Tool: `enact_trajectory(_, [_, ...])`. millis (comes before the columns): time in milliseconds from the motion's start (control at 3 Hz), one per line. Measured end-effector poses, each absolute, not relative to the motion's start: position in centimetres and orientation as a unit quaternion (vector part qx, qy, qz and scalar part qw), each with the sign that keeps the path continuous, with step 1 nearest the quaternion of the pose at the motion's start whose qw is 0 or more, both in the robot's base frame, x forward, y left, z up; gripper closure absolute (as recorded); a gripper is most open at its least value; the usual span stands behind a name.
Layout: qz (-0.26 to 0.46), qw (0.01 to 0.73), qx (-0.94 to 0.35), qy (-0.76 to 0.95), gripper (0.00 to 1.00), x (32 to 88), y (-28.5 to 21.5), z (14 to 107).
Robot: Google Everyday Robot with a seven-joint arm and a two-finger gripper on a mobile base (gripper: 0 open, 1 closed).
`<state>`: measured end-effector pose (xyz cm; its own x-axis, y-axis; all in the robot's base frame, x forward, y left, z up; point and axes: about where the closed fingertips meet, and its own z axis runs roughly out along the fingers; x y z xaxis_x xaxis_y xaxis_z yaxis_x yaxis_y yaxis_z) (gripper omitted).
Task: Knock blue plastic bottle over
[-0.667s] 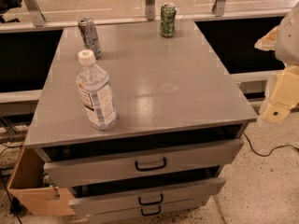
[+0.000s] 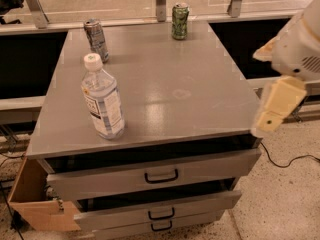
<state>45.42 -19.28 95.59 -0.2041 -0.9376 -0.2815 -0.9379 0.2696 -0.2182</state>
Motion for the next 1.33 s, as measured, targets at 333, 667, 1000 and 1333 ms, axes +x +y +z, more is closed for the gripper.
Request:
enact_trajectory(333, [0.073, 0.215, -0.605, 0.763, 0.00, 47.8, -14.0, 91.9])
enact_trajectory(667, [0.133, 0.250, -0.605, 0.745, 0.00, 49.2, -9.1, 90.1])
enact_trajectory(1000, [0.191, 0.284, -0.596, 0.726, 0.00, 49.8, -5.2, 89.5])
enact_trajectory(1333, [0.240, 0.321, -0.590, 0.701, 0.00, 49.2, -1.8, 89.5])
